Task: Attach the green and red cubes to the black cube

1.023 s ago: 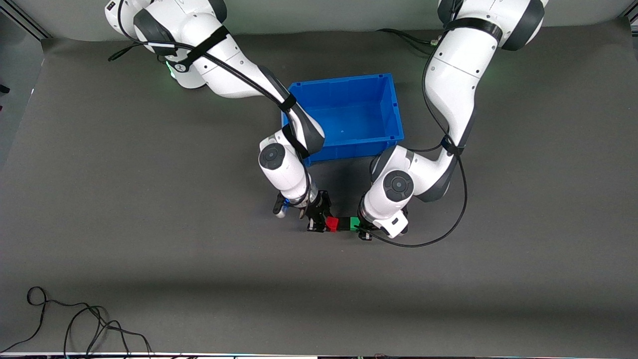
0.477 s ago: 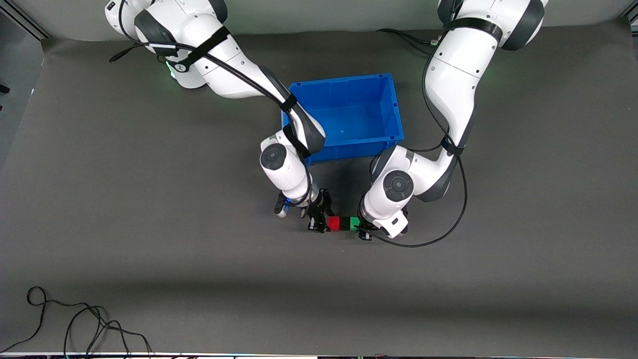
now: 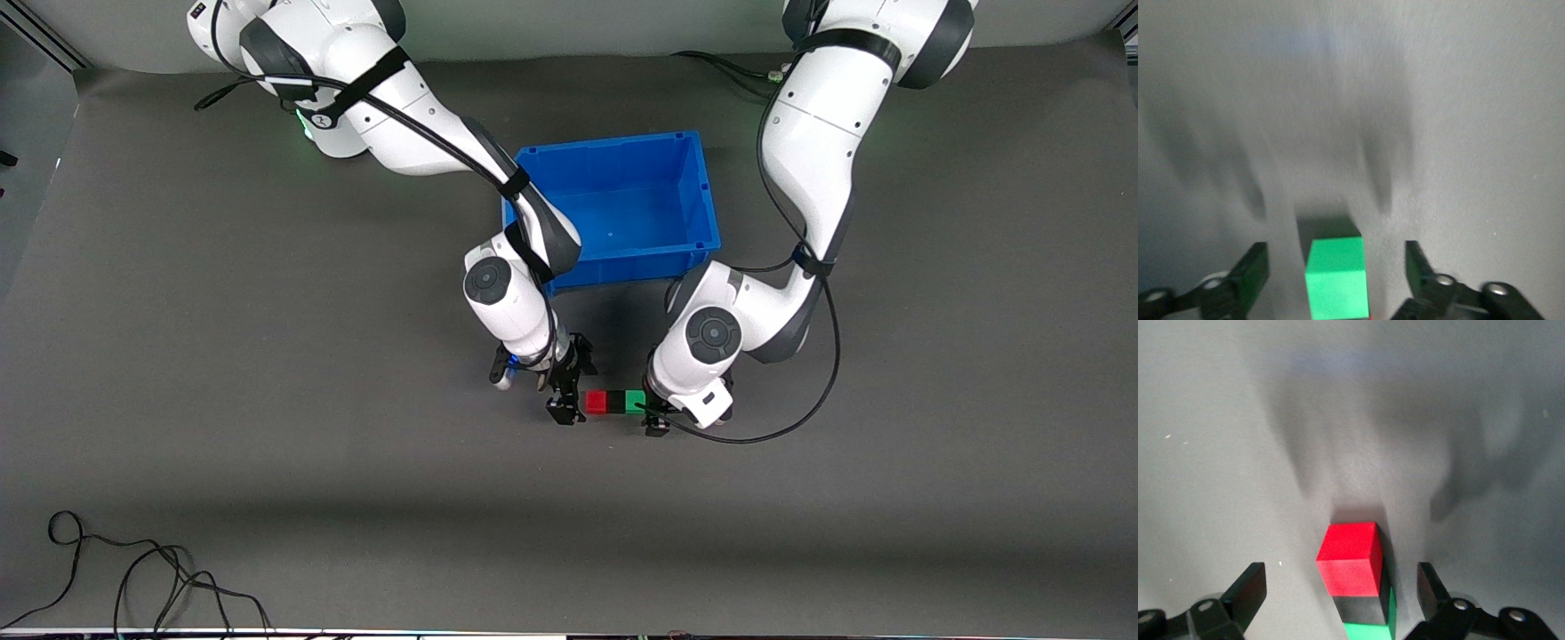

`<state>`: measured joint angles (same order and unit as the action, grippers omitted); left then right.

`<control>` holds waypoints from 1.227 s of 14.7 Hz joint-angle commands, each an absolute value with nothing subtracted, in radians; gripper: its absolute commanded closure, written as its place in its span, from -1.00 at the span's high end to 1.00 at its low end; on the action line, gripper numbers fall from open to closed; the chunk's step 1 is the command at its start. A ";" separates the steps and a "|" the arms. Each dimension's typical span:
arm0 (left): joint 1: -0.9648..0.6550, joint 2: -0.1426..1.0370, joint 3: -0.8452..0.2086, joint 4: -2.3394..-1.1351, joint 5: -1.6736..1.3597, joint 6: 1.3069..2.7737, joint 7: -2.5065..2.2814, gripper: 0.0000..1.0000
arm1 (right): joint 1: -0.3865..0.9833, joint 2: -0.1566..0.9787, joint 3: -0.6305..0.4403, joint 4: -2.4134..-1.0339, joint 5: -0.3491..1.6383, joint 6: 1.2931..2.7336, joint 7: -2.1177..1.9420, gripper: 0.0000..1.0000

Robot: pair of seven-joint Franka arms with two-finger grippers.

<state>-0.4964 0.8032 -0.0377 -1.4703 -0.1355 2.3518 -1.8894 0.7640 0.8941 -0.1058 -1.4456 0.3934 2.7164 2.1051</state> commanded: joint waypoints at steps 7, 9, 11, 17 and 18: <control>-0.293 0.462 -0.032 -1.673 -0.051 2.080 -1.245 1.00 | 0.699 0.631 -0.286 -1.453 0.377 2.156 1.463 1.00; -0.244 0.410 -0.029 -1.675 -0.037 1.979 -1.069 1.00 | 0.703 0.559 -0.356 -1.462 0.376 2.045 1.299 1.00; -0.189 0.355 -0.029 -1.684 -0.037 1.947 -0.944 1.00 | 0.710 0.490 -0.412 -1.474 0.327 1.961 1.150 1.00; -0.127 0.246 -0.028 -1.695 0.029 1.851 -0.719 1.00 | 0.576 0.226 -0.411 -1.577 0.126 1.838 0.636 1.00; -0.130 0.241 -0.031 -1.694 0.056 1.852 -0.700 1.00 | 0.531 0.200 -0.404 -1.586 0.126 1.815 0.542 1.00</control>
